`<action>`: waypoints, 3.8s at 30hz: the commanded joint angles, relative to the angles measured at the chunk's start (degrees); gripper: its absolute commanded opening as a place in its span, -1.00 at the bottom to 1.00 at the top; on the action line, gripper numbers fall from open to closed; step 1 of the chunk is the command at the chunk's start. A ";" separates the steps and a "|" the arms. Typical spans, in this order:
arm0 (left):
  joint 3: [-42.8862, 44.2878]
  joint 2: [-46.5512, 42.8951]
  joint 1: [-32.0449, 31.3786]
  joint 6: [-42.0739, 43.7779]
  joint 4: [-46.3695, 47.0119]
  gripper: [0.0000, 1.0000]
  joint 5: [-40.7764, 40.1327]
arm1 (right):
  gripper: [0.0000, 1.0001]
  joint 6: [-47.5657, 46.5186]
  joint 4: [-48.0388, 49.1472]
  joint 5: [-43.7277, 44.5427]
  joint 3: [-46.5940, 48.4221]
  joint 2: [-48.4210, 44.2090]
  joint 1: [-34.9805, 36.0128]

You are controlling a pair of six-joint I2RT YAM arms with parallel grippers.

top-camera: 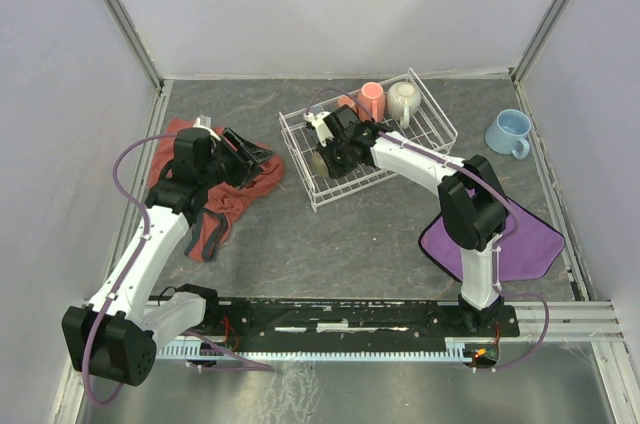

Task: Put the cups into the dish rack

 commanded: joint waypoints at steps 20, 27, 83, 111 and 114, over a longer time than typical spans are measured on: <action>0.43 -0.90 0.65 3.01 0.34 0.25 1.43 | 0.08 1.65 2.71 3.83 -1.79 -3.64 1.67; 0.54 -0.91 0.65 4.60 -0.90 0.26 0.88 | 0.09 3.23 1.72 4.18 -2.55 -9.32 1.67; 18.28 23.48 -8.51 22.40 0.64 0.30 5.63 | 0.25 2.69 -24.44 13.23 47.70 15.27 -47.16; 19.48 28.02 -8.22 21.13 2.78 0.29 6.71 | 0.27 3.93 -21.19 9.58 39.42 20.39 -53.02; 19.38 27.86 -8.27 21.13 2.54 0.29 6.45 | 0.27 4.22 -20.34 9.01 39.26 21.52 -53.01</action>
